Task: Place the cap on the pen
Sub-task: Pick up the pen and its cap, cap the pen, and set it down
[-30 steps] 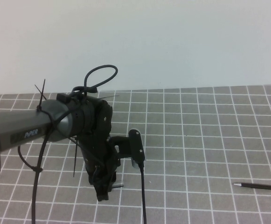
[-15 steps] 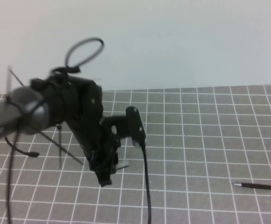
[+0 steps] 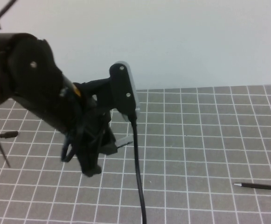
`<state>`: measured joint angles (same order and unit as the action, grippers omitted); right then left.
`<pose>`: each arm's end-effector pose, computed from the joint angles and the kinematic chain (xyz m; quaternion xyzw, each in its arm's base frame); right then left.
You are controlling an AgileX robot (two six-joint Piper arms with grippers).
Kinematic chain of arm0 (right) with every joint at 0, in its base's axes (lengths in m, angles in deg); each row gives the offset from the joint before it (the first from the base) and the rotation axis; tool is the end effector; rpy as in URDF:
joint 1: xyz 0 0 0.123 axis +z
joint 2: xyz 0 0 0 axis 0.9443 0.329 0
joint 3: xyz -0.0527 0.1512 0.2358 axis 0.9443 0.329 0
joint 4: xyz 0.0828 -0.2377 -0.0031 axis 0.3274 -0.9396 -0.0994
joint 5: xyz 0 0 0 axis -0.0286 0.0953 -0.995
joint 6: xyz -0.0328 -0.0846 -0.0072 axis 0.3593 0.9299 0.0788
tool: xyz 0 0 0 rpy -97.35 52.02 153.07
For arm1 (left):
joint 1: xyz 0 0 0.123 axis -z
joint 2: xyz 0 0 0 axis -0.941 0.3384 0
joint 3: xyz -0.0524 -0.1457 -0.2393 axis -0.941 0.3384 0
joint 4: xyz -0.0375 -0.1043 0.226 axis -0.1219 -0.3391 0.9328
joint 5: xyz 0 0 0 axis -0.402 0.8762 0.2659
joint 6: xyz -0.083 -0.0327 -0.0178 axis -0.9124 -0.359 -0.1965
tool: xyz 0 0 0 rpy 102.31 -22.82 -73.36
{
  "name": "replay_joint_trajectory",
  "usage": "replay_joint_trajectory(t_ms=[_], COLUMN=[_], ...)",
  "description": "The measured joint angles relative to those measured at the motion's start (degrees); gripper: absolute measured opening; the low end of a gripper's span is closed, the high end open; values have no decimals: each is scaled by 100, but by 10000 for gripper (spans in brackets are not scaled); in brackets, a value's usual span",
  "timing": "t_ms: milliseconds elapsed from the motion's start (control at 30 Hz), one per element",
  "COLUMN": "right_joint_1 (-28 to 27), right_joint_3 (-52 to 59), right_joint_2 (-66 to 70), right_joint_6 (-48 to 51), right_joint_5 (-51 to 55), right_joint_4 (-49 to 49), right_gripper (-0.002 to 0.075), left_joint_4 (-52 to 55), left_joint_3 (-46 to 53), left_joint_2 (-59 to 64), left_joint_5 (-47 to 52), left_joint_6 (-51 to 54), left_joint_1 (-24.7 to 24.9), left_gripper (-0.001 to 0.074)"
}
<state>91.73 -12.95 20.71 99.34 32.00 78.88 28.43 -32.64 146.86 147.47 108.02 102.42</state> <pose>0.1831 0.0525 0.2739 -0.5527 0.8275 -0.0968 0.0192 0.2327 -0.1772 0.3394 0.6408 0.7159 -0.1069 0.2557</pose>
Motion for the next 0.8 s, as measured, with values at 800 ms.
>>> replay_joint_trajectory(t_ms=[800], right_joint_1=[-585], right_joint_3=[12], right_joint_2=[1565], right_joint_6=[857], right_joint_5=[-2532], right_joint_4=[-49], right_gripper=[-3], left_joint_4=[669], left_joint_3=[1197], left_joint_2=[-1982], left_joint_5=[-205], left_joint_6=[-236], left_joint_1=[0], left_gripper=[1])
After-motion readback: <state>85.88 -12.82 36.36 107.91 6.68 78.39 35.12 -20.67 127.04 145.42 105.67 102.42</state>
